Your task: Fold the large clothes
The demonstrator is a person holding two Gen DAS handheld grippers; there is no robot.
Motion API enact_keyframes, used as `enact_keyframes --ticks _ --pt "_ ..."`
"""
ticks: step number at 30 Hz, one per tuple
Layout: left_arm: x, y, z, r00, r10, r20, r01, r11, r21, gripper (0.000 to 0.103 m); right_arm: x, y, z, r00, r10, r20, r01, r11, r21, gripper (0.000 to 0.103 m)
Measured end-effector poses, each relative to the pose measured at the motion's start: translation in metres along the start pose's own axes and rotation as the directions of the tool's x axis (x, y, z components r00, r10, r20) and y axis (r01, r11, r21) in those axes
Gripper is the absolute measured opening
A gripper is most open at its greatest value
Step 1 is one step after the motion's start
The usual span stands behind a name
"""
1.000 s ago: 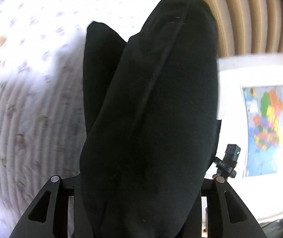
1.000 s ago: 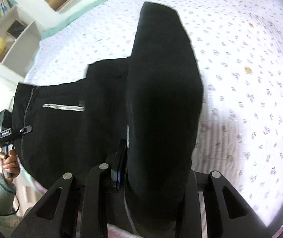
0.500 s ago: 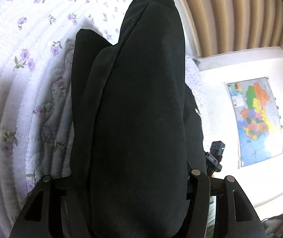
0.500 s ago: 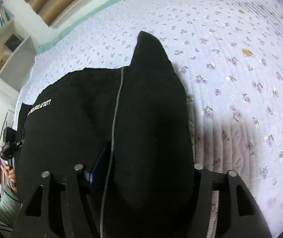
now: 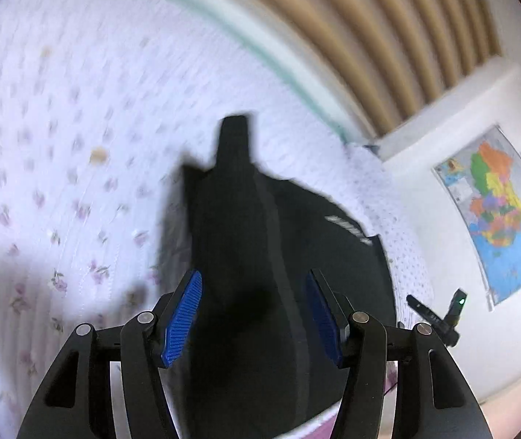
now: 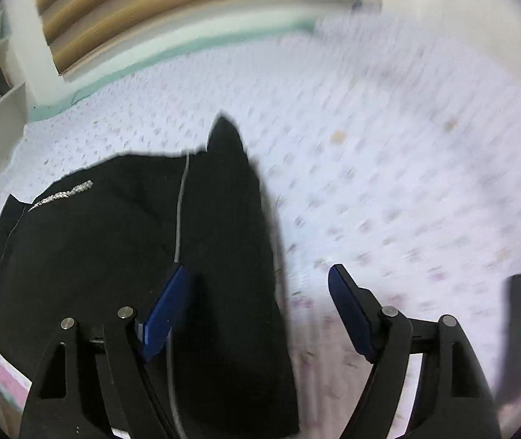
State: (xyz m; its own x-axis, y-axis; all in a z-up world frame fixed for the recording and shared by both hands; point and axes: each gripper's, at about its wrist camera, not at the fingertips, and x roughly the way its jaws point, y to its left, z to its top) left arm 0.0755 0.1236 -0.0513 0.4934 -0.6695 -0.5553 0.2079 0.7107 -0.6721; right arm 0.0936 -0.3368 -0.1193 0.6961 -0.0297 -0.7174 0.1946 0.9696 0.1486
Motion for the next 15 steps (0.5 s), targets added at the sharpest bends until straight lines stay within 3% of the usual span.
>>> enact_keyframes --ticks 2,3,4,5,8,10,12,15 --pt "0.003 -0.04 0.001 1.0 0.011 -0.005 -0.011 0.994 0.106 0.061 -0.012 0.03 0.004 0.999 0.04 0.032 -0.04 0.999 -0.014 0.082" --pt "0.006 -0.055 -0.002 1.0 0.03 -0.01 -0.028 0.989 0.148 0.061 -0.014 0.034 0.003 0.998 0.053 0.026 -0.052 0.998 -0.022 0.082" --pt "0.014 -0.064 0.023 0.998 0.054 -0.014 -0.051 0.982 0.182 0.061 -0.009 0.047 0.003 0.997 0.071 0.002 -0.071 0.997 -0.035 0.082" --pt "0.029 -0.079 0.018 0.996 0.089 -0.023 -0.083 0.973 0.214 0.061 0.0 0.067 0.003 0.996 0.085 -0.023 -0.086 0.995 -0.047 0.082" --pt "0.095 -0.084 0.02 0.981 0.167 -0.096 -0.146 0.97 0.195 0.061 0.043 0.11 -0.009 0.983 0.116 -0.144 -0.129 0.988 -0.083 0.082" --pt "0.118 -0.073 0.012 0.965 0.212 -0.151 -0.188 0.969 0.161 0.06 0.068 0.115 -0.017 0.973 0.108 -0.204 -0.12 0.992 -0.048 0.081" --pt "0.131 -0.066 0.015 0.957 0.231 -0.175 -0.207 0.967 0.147 0.06 0.078 0.115 -0.018 0.977 0.081 -0.198 -0.091 0.995 -0.039 0.081" --pt "0.134 -0.083 0.02 0.935 0.317 -0.159 -0.281 0.936 0.21 0.06 0.074 0.12 -0.013 0.976 0.041 -0.213 -0.051 0.998 -0.04 0.08"
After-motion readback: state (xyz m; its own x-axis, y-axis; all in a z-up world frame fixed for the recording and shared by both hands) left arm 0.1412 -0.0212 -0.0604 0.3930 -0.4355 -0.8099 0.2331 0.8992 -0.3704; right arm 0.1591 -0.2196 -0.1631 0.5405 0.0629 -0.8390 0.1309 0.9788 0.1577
